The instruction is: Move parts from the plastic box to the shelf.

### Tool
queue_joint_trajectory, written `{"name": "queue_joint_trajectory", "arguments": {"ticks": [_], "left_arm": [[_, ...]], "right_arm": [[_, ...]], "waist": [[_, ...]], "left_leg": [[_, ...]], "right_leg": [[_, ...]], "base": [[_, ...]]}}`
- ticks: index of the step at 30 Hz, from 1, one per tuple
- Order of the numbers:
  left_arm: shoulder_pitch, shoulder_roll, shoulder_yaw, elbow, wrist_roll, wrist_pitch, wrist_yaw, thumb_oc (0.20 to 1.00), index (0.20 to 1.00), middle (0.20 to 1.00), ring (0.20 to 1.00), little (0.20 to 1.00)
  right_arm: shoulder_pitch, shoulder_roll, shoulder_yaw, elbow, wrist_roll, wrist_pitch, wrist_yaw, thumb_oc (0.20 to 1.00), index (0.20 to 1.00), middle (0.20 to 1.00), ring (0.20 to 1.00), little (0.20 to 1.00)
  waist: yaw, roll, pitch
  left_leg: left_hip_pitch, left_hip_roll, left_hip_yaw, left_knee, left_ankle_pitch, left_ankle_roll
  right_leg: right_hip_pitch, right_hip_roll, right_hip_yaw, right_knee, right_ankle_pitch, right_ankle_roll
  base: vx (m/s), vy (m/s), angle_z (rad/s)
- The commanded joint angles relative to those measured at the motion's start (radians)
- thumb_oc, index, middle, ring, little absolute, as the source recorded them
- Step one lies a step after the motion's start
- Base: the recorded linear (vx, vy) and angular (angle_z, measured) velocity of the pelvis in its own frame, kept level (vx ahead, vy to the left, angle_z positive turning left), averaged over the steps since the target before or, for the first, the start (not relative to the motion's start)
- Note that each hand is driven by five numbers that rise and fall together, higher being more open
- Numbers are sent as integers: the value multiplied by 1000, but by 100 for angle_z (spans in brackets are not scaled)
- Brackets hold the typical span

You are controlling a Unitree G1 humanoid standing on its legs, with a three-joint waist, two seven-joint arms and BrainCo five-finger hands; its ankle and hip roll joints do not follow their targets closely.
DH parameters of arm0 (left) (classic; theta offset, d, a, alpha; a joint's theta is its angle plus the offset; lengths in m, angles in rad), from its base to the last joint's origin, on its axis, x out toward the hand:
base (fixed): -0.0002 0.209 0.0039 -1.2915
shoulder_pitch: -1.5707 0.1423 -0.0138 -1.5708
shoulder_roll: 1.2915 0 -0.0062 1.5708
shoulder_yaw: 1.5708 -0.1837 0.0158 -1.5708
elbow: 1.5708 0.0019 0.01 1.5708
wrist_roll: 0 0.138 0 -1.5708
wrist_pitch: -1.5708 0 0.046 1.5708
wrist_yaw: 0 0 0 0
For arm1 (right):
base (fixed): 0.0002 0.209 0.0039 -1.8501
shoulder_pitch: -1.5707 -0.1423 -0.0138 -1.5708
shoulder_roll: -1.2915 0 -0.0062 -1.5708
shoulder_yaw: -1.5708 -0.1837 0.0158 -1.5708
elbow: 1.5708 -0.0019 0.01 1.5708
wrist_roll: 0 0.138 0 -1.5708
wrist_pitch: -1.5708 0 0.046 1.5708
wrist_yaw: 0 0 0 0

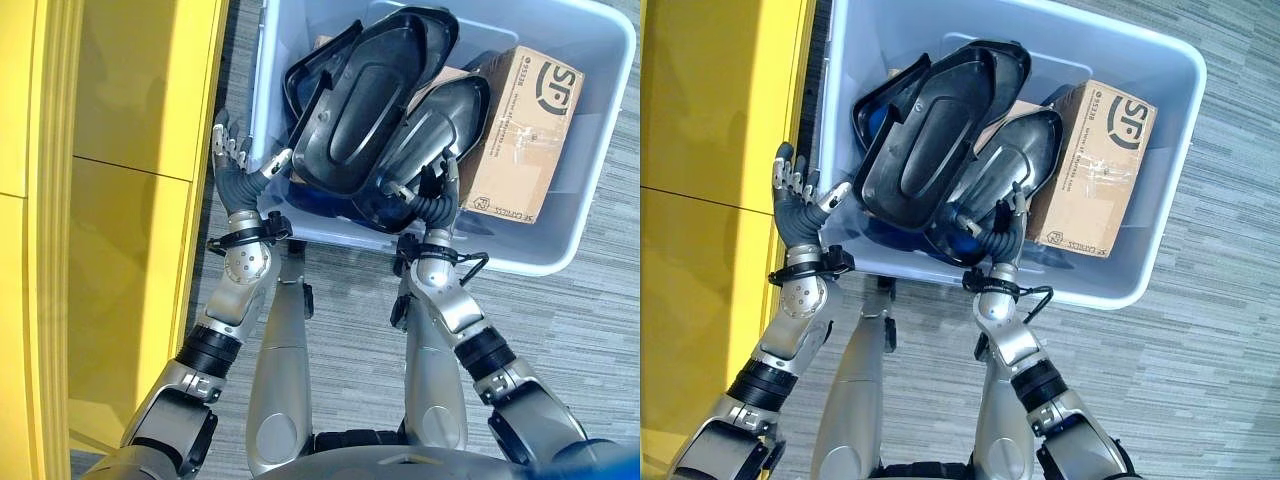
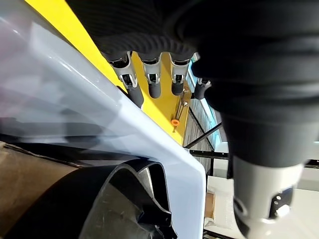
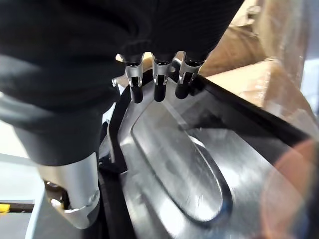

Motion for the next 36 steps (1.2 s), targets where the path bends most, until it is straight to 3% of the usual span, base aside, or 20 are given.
{"name": "queue_joint_trajectory", "arguments": {"ticks": [1, 19, 36], "left_arm": [[8, -9, -28, -70, 27, 10, -20, 1000, 1000, 1000, 1000, 1000], [56, 9, 8, -105, 36, 11, -14, 1000, 1000, 1000, 1000, 1000], [77, 18, 15, -109, 22, 13, -19, 1000, 1000, 1000, 1000, 1000]], "right_arm": [[8, -35, -14, -96, -1, -57, 17, 1000, 1000, 1000, 1000, 1000], [156, -139, -69, -381, 24, -131, 64, 1000, 1000, 1000, 1000, 1000], [232, -162, -59, -376, 116, -145, 111, 1000, 1000, 1000, 1000, 1000]], "waist": [[-12, 21, 5], [-42, -3, 5], [-48, -7, 5]], "left_leg": [[53, -38, 48, -88, 13, 35], [54, -31, 55, -84, 10, 33], [56, -30, 56, -90, 14, 33]], "right_leg": [[44, -31, 41, 73, 10, 71], [38, -23, 51, 78, 10, 69], [36, -21, 52, 74, 11, 68]], "base": [[0, 0, 0], [0, 0, 0], [0, 0, 0]]}}
